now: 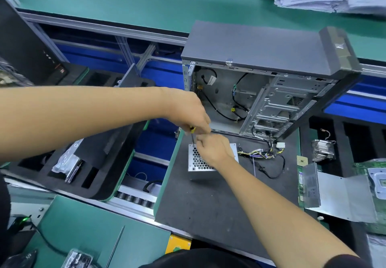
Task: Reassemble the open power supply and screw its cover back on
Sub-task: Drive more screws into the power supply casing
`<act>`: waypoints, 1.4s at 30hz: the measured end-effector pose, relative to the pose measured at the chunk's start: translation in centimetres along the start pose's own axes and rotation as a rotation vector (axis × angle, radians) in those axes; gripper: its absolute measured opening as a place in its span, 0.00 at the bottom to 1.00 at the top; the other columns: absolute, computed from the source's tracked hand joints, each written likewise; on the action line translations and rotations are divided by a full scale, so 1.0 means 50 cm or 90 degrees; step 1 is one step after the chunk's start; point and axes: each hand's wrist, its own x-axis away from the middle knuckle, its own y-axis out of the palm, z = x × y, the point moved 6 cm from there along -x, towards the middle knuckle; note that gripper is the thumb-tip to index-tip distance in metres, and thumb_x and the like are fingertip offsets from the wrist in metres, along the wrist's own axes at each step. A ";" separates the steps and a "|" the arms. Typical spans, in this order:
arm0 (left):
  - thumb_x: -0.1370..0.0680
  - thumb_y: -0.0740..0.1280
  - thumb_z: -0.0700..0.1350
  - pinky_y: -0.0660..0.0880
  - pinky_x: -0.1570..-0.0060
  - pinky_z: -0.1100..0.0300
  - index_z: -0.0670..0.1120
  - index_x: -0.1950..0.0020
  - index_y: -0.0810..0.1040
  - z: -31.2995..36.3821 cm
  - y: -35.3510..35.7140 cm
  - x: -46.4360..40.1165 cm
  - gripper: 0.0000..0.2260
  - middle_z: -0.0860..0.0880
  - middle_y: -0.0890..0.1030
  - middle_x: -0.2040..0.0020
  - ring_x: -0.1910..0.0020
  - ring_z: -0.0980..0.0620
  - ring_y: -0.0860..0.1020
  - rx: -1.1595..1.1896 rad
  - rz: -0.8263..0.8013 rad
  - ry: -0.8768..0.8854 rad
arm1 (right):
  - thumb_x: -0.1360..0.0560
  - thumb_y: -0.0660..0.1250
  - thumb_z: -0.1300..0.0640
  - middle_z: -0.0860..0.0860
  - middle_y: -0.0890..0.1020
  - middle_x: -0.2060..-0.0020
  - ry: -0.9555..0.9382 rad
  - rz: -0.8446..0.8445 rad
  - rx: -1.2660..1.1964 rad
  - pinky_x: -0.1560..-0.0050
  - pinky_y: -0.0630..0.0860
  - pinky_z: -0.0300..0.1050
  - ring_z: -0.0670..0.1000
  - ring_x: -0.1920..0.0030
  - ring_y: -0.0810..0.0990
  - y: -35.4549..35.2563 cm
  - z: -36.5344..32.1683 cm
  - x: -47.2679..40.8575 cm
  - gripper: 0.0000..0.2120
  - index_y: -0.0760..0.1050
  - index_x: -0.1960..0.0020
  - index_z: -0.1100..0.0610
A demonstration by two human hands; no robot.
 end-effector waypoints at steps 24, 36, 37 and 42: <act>0.22 0.73 0.40 0.69 0.55 0.56 0.42 0.47 0.72 0.287 -0.037 -0.274 0.11 0.49 0.73 0.53 0.58 0.51 0.72 0.686 0.435 -0.200 | 0.29 0.58 0.42 0.47 0.84 0.65 0.306 0.178 -0.263 0.57 0.77 0.49 0.54 0.61 0.81 -0.166 0.379 0.311 0.13 0.77 0.59 0.47; 0.25 0.74 0.33 0.75 0.45 0.56 0.38 0.43 0.78 0.440 0.098 -0.435 0.12 0.44 0.72 0.48 0.55 0.49 0.72 0.883 0.304 -0.422 | 0.30 0.61 0.48 0.37 0.85 0.63 0.411 0.142 -0.468 0.58 0.76 0.49 0.47 0.73 0.82 -0.040 0.481 0.486 0.06 0.66 0.56 0.49; 0.24 0.73 0.34 0.74 0.43 0.55 0.39 0.44 0.79 0.440 0.096 -0.438 0.10 0.45 0.72 0.49 0.53 0.48 0.73 0.884 0.313 -0.436 | 0.30 0.61 0.48 0.37 0.85 0.63 0.410 0.141 -0.472 0.58 0.76 0.49 0.46 0.73 0.82 -0.037 0.486 0.489 0.06 0.67 0.56 0.49; 0.22 0.73 0.40 0.74 0.41 0.55 0.42 0.44 0.82 0.447 0.081 -0.464 0.08 0.43 0.76 0.44 0.44 0.47 0.78 0.842 0.282 -0.437 | 0.30 0.60 0.47 0.37 0.85 0.62 0.394 0.125 -0.482 0.58 0.77 0.49 0.45 0.71 0.83 -0.030 0.497 0.494 0.06 0.67 0.56 0.47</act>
